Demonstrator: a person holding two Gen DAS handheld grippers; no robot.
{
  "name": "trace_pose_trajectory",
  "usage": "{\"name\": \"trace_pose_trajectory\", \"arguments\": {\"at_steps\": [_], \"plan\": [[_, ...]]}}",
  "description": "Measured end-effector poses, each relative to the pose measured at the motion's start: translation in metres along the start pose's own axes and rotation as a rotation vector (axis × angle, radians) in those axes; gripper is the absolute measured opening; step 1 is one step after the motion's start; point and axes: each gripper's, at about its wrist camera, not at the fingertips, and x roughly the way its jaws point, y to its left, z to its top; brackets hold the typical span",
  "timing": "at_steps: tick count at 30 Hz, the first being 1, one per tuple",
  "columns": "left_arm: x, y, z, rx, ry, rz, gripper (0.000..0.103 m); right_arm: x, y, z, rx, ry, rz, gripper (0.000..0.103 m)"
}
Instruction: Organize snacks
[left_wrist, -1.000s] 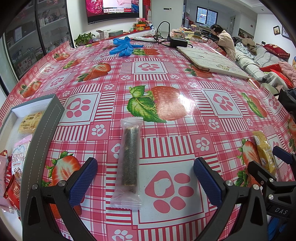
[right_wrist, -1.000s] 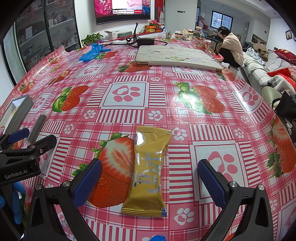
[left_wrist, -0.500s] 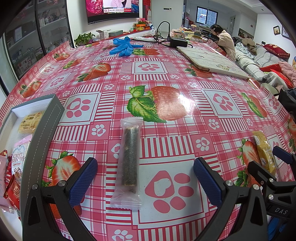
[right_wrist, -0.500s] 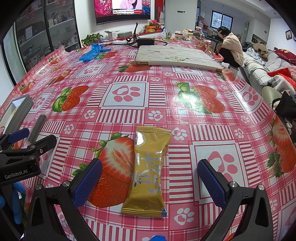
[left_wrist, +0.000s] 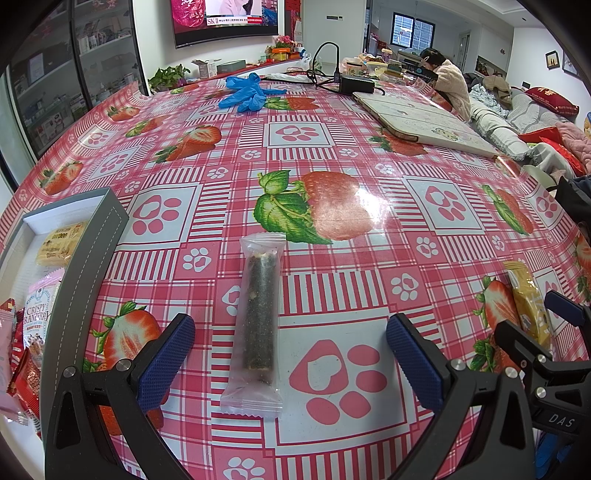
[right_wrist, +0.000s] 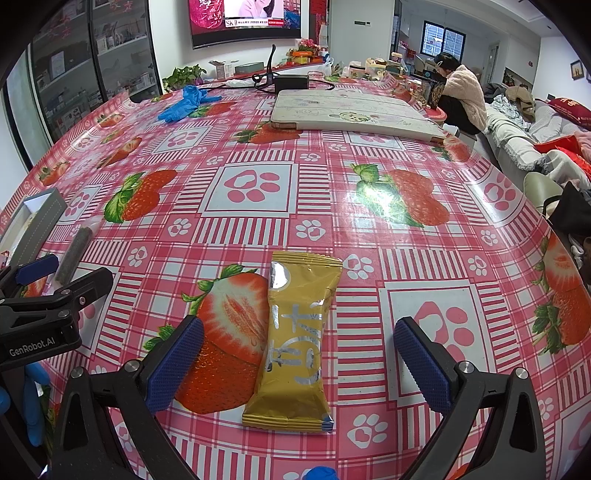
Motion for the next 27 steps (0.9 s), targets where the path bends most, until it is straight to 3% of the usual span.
{"name": "trace_pose_trajectory", "arguments": {"at_steps": [7, 12, 27], "plan": [[0.000, 0.000, 0.002, -0.013, 0.028, 0.009, 0.103, 0.000, 0.004, 0.005, -0.023, 0.054, 0.014, 0.103], [0.001, -0.001, 0.005, -0.027, 0.063, 0.015, 0.101, 0.000, 0.004, 0.009, -0.054, 0.096, 0.033, 0.097], [0.001, -0.001, 0.005, -0.028, 0.061, 0.019, 0.102, 0.002, 0.006, 0.009, -0.087, 0.111, 0.049, 0.103]]}}
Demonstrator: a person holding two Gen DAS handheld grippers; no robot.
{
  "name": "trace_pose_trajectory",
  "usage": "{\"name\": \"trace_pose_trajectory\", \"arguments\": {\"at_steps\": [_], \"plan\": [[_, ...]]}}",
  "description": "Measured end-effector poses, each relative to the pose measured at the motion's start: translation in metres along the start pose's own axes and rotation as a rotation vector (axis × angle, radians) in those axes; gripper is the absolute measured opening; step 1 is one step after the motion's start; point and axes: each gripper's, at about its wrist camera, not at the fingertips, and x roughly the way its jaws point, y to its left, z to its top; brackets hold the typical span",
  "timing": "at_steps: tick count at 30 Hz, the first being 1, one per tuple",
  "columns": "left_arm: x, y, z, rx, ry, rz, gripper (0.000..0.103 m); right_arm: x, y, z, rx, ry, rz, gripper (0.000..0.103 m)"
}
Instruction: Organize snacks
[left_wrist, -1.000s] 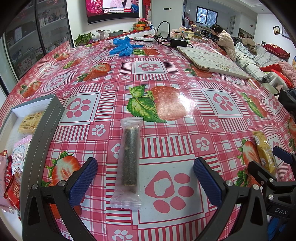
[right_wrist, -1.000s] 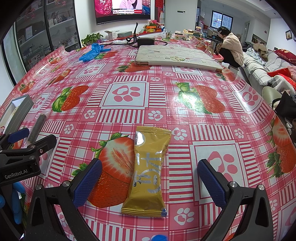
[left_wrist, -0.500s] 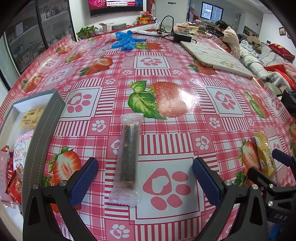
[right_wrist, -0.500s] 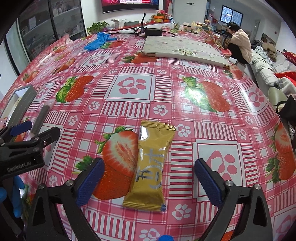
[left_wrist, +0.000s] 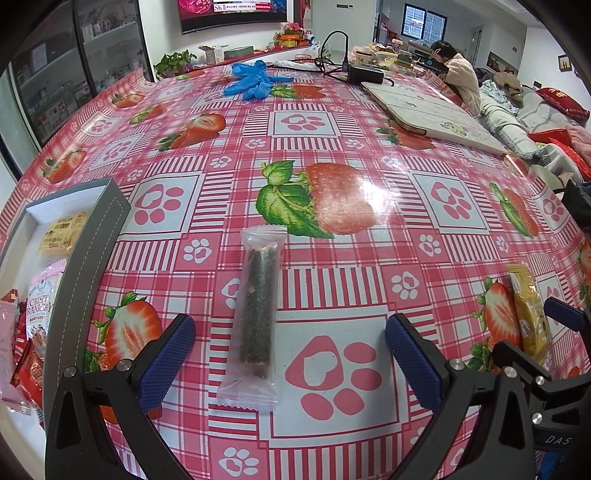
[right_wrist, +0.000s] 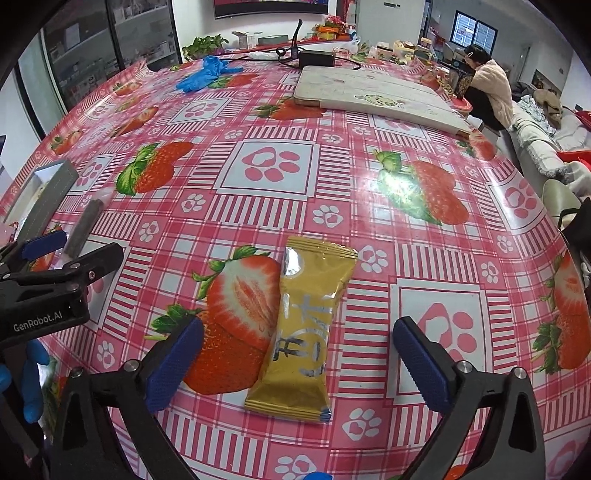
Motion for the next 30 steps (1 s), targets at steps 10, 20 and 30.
{"name": "trace_pose_trajectory", "arguments": {"at_steps": [10, 20, 30], "plan": [[0.0000, -0.0001, 0.0001, 0.001, 0.001, 0.000, 0.103, -0.0011, -0.0003, -0.0016, -0.003, -0.013, 0.002, 0.103], [0.0000, 0.0001, 0.0002, 0.001, 0.001, 0.000, 0.103, -0.0028, -0.0001, -0.0040, -0.006, -0.034, 0.003, 0.103], [0.0011, 0.0000, 0.0008, 0.001, 0.011, 0.000, 0.103, -0.0037, -0.0001, -0.0048, -0.008, -0.045, 0.004, 0.103]]}}
